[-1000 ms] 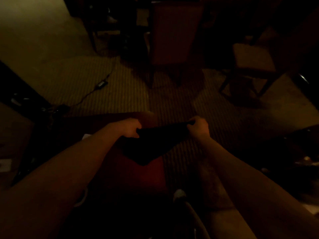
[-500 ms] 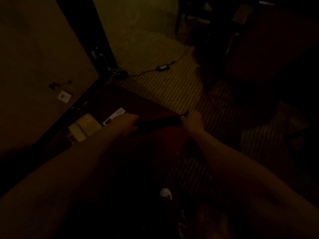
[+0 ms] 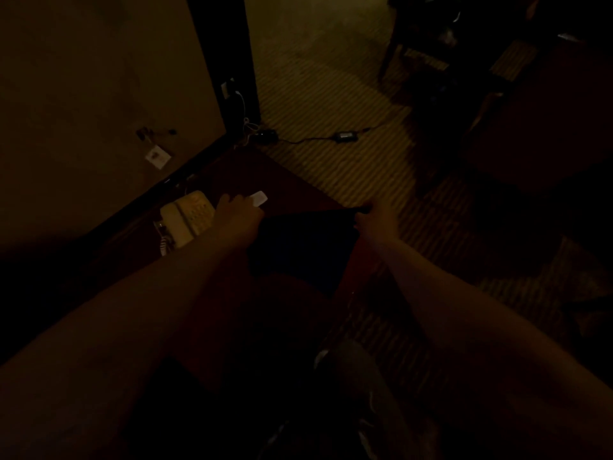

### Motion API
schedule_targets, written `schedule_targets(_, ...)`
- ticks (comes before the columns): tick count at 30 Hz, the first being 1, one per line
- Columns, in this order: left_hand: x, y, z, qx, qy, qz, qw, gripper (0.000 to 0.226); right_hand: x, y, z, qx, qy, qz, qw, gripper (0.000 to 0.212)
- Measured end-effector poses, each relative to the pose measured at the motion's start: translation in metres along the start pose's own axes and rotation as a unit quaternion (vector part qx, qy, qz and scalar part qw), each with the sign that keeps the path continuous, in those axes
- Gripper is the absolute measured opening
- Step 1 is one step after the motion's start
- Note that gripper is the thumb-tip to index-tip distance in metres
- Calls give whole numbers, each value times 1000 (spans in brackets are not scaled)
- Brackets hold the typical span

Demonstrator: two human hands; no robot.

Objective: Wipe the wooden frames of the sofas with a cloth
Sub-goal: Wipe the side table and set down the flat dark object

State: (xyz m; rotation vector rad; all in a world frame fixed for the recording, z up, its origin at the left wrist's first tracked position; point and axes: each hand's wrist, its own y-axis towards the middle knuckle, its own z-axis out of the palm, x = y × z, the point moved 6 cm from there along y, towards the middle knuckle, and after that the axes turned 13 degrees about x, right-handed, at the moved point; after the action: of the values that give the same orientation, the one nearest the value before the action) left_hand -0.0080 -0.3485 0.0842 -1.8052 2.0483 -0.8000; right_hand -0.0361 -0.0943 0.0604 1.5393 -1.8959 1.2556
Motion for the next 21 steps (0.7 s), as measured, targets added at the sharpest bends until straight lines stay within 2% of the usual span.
schedule_targets(2,1,0,2,-1,-8,-11,1000,30,2,8,5,17,-21,-14,1000,9)
schedule_targets(5,10,10,9,11,-107,-32,994,34,9,36,7,62,-12,-21,998,7)
schedule_targets(7,15,14,14,17,-174,-61,983,34,16,66,11,105,-27,-33,994,21)
schedule_targets(8,17,14,15,19,-201,-73,977,38,19,78,13,129,-37,-32,990,23)
schedule_targets(10,20,19,18,38,-266,-116,956,44,32,109,22,179,-66,-56,980,12)
schedule_targets(13,27,20,22,58,-323,-190,925,39,59,149,36,253,-131,-123,951,9)
schedule_targets(17,19,11,7,52,-319,-267,908,37,91,172,30,299,-210,-199,909,19)
schedule_targets(21,0,6,-6,47,-302,-312,900,36,91,196,19,316,-263,-200,889,20)
